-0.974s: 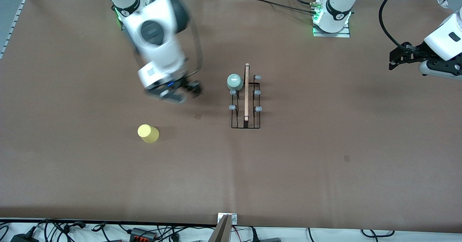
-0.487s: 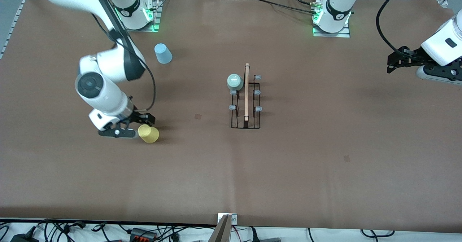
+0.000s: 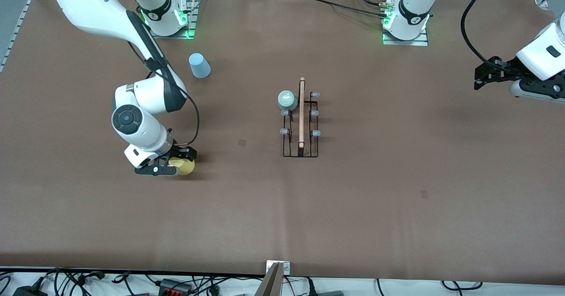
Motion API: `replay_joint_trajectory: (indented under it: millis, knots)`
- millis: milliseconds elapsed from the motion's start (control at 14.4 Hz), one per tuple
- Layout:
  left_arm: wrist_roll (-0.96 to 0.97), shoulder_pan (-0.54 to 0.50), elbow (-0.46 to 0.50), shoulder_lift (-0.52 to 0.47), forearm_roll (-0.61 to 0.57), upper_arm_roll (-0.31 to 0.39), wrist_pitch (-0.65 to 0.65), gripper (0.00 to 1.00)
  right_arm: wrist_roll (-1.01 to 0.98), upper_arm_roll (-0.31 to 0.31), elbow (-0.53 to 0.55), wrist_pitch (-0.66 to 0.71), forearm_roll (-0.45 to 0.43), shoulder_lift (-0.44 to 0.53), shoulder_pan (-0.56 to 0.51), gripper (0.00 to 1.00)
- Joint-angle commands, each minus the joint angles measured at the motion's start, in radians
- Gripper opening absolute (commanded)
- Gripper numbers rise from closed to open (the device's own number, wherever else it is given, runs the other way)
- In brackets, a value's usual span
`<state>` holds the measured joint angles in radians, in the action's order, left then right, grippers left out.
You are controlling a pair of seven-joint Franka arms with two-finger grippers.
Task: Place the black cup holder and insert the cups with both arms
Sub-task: 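Move the right gripper to the yellow cup and grasp it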
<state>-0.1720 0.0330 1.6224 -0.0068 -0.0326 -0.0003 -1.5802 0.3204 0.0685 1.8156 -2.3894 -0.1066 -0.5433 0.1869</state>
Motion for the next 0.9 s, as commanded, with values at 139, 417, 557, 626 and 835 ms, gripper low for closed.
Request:
replay_joint_trajectory:
  millis: [139, 417, 557, 626, 835]
  knots:
    - [0.002, -0.004, -0.032, 0.013, 0.022, -0.001, 0.025, 1.00, -0.029, -0.015, 0.008, -0.008, -0.007, 0.010, 0.011, 1.00]
    - [0.002, -0.004, -0.033, 0.013, 0.022, -0.001, 0.025, 1.00, -0.030, -0.015, 0.008, -0.042, -0.007, -0.003, 0.011, 1.00]
    - [0.002, -0.004, -0.033, 0.013, 0.022, -0.001, 0.025, 1.00, -0.030, -0.015, 0.008, -0.059, -0.007, -0.013, 0.011, 1.00]
    - [0.002, -0.004, -0.033, 0.013, 0.022, -0.001, 0.025, 1.00, -0.034, -0.015, 0.010, -0.073, -0.008, -0.015, 0.011, 1.00]
    - [0.000, -0.004, -0.033, 0.013, 0.022, -0.001, 0.025, 1.00, -0.061, -0.015, 0.008, -0.077, -0.008, -0.017, 0.011, 0.70]
